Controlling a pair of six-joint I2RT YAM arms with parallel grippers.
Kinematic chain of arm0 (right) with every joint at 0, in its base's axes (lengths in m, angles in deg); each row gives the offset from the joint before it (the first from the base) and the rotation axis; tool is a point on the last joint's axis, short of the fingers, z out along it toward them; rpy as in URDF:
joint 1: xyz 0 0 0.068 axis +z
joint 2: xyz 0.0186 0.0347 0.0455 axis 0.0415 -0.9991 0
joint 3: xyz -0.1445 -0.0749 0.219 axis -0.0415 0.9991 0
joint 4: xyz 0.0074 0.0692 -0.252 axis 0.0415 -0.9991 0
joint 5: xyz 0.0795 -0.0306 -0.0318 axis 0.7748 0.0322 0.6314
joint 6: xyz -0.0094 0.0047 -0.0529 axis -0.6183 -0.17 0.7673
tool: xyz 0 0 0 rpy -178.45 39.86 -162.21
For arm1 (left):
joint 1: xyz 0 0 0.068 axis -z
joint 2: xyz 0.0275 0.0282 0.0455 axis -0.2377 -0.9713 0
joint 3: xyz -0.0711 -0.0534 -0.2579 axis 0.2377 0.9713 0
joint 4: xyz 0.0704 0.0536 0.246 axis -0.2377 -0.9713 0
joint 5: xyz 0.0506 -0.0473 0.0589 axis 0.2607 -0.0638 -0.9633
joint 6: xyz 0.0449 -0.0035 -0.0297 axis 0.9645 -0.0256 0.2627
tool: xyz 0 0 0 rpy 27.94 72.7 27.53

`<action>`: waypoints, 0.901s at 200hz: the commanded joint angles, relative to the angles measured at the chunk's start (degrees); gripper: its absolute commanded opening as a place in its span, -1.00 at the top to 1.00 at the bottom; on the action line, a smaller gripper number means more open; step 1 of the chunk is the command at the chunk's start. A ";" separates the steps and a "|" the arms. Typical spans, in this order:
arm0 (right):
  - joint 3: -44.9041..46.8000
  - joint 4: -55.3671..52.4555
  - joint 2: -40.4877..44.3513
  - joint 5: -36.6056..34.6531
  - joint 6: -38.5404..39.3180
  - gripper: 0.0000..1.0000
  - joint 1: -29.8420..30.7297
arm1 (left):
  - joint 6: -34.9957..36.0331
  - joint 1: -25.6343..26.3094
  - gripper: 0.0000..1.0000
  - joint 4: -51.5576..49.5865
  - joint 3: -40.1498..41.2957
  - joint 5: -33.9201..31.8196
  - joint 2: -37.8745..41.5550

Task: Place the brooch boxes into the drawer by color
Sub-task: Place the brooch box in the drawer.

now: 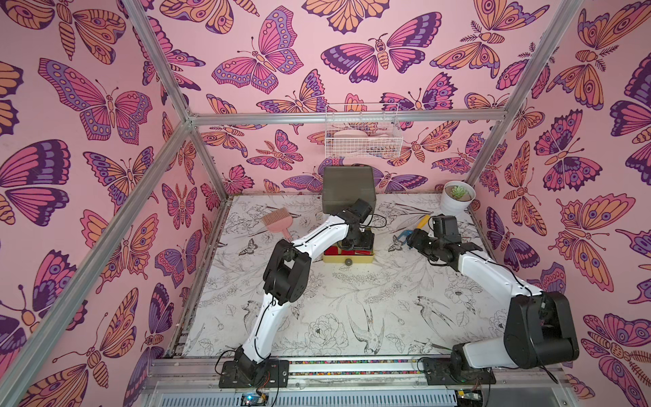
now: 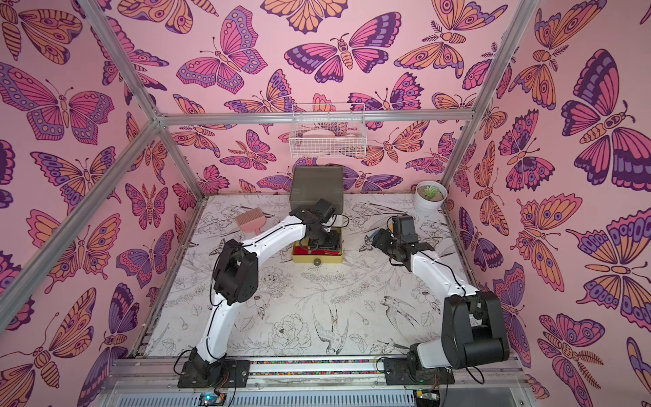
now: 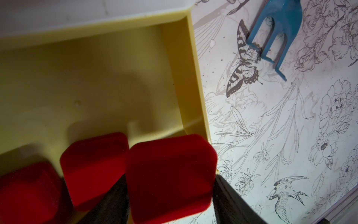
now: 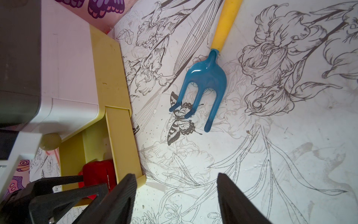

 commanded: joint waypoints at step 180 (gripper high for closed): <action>4.72 17.25 -2.00 9.75 -11.53 -0.41 13.54 | 6.34 -1.55 -0.57 1.68 3.87 -5.00 21.56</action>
